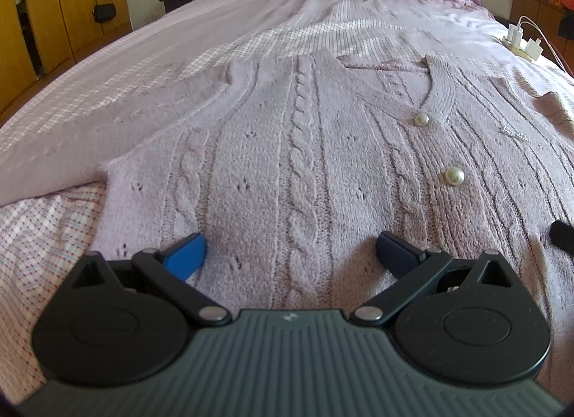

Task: Fold small clothes
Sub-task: 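Move the right tool to a cardigan sleeve cuff and grasp it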

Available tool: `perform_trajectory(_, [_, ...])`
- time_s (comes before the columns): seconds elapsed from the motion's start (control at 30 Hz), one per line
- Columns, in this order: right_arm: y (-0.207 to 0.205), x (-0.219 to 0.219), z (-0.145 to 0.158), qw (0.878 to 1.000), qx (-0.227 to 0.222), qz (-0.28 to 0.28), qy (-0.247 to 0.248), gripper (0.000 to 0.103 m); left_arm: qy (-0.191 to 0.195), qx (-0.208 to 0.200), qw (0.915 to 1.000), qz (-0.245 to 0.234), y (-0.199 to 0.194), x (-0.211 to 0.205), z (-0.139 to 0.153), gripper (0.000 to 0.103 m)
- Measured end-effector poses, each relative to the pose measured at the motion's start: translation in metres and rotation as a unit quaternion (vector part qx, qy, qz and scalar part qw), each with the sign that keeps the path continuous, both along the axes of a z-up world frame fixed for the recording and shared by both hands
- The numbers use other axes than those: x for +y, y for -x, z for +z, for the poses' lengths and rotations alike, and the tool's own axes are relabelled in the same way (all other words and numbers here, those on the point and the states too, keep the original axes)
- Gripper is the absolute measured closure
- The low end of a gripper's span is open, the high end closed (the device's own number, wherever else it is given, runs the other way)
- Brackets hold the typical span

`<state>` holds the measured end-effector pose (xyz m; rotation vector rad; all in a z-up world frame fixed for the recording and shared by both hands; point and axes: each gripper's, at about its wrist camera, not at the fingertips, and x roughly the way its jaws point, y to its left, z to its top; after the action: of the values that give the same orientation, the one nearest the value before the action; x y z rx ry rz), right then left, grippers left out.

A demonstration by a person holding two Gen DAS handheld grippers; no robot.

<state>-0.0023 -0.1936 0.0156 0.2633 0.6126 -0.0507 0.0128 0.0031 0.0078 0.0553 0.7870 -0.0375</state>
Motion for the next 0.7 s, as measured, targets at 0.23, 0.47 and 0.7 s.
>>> perform_trajectory(0.23, [0.005,-0.066,0.024,0.993,0.000,-0.017,-0.115,0.000,-0.012,0.015,0.9998,-0.007,-0.006,-0.004,0.000,0.000])
perform_trajectory(0.47, [0.005,-0.135,0.032,0.991,-0.015,-0.070,-0.113,0.000,-0.014,0.018,0.9997,-0.003,-0.006,-0.005,0.000,0.000])
perform_trajectory(0.7, [-0.014,-0.208,0.013,0.978,-0.010,-0.121,-0.168,0.000,-0.020,0.020,0.9996,0.007,-0.007,-0.010,0.000,0.000])
